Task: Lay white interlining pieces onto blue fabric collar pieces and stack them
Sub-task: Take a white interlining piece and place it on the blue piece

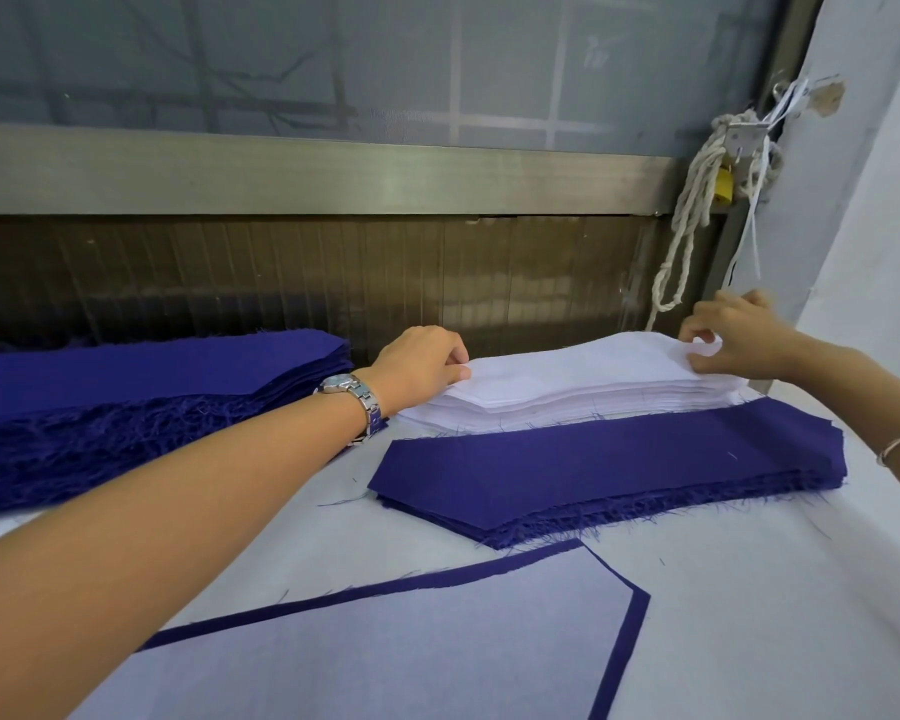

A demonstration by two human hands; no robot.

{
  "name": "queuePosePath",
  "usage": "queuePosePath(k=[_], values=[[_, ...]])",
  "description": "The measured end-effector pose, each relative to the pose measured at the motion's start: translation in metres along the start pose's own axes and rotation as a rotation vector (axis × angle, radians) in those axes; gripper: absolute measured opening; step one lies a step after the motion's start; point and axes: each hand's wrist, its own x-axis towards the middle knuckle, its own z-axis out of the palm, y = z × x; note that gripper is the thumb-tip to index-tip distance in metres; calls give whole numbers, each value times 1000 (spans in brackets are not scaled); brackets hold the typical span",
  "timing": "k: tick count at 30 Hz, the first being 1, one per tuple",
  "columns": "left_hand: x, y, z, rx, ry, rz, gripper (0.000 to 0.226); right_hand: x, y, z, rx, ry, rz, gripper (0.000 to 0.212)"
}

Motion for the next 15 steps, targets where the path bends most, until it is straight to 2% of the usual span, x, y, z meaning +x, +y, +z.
queuePosePath(k=[6, 10, 15], values=[[1, -2, 0, -6, -18, 8, 37, -8, -3, -9, 81, 25, 46, 23], [4, -3, 3, 101, -9, 35, 42, -15, -3, -10, 134, -18, 105, 31], [4, 0, 6, 160, 19, 62, 36, -20, 2, -9, 166, 41, 180, 17]])
